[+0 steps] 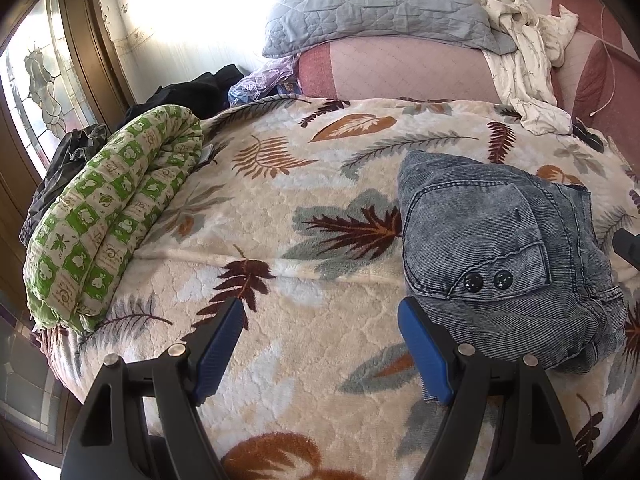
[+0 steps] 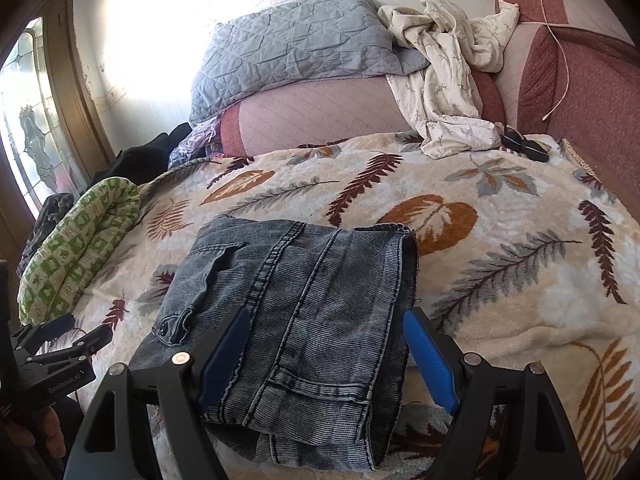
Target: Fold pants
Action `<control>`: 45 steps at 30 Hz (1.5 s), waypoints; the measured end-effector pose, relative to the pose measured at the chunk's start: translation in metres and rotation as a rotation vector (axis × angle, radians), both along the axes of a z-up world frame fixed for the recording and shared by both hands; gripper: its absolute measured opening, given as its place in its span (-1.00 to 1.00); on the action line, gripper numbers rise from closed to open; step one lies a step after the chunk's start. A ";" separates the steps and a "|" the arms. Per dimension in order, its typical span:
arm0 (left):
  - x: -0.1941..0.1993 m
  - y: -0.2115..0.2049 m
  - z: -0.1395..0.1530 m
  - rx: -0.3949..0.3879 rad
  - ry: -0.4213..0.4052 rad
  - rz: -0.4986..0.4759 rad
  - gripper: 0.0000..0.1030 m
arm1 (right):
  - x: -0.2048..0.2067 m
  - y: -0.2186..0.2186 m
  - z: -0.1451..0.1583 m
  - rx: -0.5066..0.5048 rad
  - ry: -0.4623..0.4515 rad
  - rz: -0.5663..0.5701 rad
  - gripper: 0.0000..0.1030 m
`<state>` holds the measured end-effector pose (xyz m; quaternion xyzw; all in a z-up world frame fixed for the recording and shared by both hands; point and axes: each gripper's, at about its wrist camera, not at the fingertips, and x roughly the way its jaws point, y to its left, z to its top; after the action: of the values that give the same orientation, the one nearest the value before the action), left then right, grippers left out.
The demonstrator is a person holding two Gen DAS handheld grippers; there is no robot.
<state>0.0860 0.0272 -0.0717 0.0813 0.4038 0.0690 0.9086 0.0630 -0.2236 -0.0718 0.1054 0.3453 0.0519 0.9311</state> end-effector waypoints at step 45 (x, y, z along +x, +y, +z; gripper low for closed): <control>0.001 0.027 0.015 -0.098 -0.036 0.006 0.55 | 0.006 0.016 0.000 -0.009 -0.031 0.028 0.60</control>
<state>0.0874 0.0539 -0.0568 0.0342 0.3907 0.0531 0.9183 0.0689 -0.2073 -0.0714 0.0954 0.3325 0.0648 0.9360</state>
